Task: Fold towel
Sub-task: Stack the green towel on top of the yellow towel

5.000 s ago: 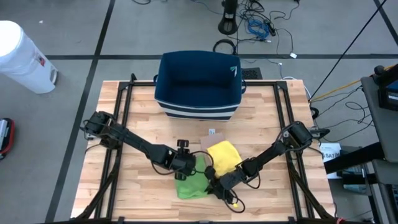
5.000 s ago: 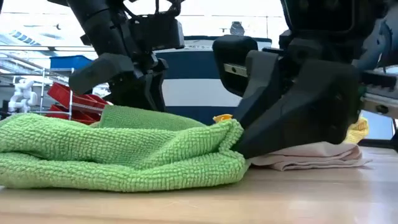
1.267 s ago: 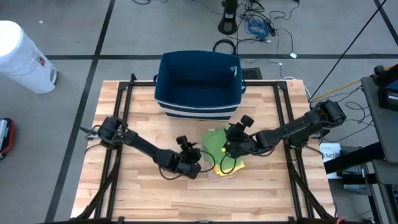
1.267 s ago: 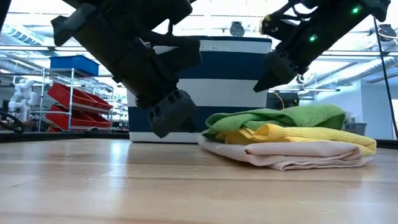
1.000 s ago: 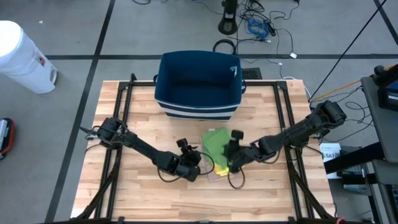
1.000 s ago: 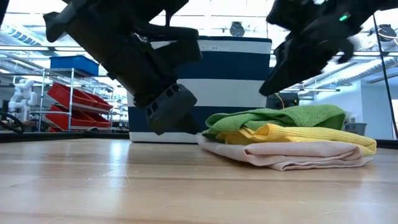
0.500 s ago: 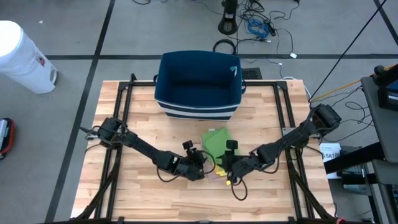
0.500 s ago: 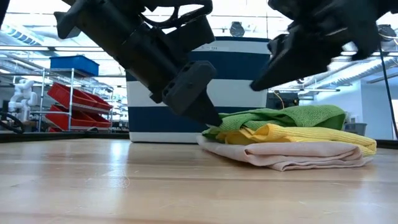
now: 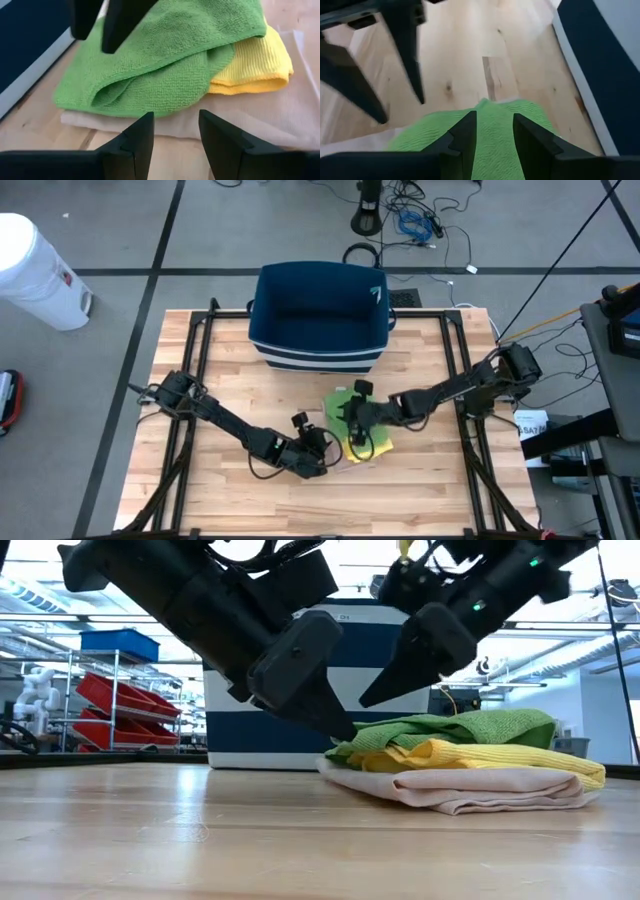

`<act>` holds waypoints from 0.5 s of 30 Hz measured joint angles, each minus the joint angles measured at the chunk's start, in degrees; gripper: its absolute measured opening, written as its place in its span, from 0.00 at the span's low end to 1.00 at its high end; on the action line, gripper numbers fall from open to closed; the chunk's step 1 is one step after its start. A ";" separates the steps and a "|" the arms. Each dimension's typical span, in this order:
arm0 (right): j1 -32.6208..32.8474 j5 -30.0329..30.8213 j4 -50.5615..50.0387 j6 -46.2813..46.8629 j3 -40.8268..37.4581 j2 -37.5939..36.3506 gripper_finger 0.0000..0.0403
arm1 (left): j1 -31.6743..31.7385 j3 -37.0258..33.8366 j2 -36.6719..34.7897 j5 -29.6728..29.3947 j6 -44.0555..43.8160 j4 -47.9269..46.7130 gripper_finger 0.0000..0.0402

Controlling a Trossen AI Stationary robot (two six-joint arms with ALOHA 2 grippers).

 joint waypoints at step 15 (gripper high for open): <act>-8.35 -15.61 0.84 -2.89 0.00 0.02 0.28 | 0.97 0.00 0.00 2.78 -0.33 0.32 0.41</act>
